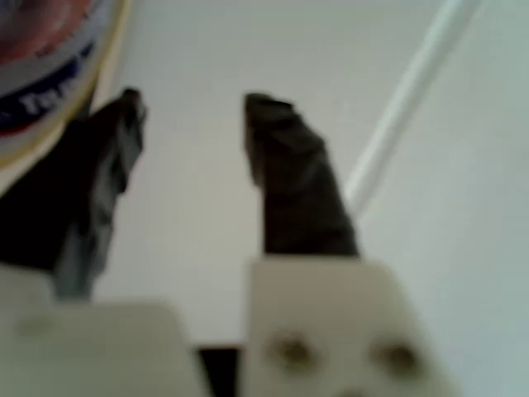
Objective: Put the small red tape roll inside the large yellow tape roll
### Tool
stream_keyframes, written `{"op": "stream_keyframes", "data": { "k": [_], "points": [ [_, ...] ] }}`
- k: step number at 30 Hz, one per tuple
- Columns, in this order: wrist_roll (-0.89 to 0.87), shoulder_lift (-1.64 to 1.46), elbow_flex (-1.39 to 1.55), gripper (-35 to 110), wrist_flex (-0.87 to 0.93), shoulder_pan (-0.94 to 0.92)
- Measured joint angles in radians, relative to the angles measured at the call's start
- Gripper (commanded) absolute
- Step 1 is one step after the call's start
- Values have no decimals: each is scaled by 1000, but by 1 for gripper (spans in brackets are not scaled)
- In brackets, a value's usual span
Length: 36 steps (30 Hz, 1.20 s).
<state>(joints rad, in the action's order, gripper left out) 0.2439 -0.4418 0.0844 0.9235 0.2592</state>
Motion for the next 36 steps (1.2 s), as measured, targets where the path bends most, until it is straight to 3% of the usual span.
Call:
{"op": "stream_keyframes", "data": {
  "k": [6,13,27,36],
  "points": [
    [0,0,0,13,34,-9],
    [0,0,-28,0,170,-15],
    [-31,-268,-23,0,828,-135],
    [-160,-658,454,0,870,-276]
  ]
}}
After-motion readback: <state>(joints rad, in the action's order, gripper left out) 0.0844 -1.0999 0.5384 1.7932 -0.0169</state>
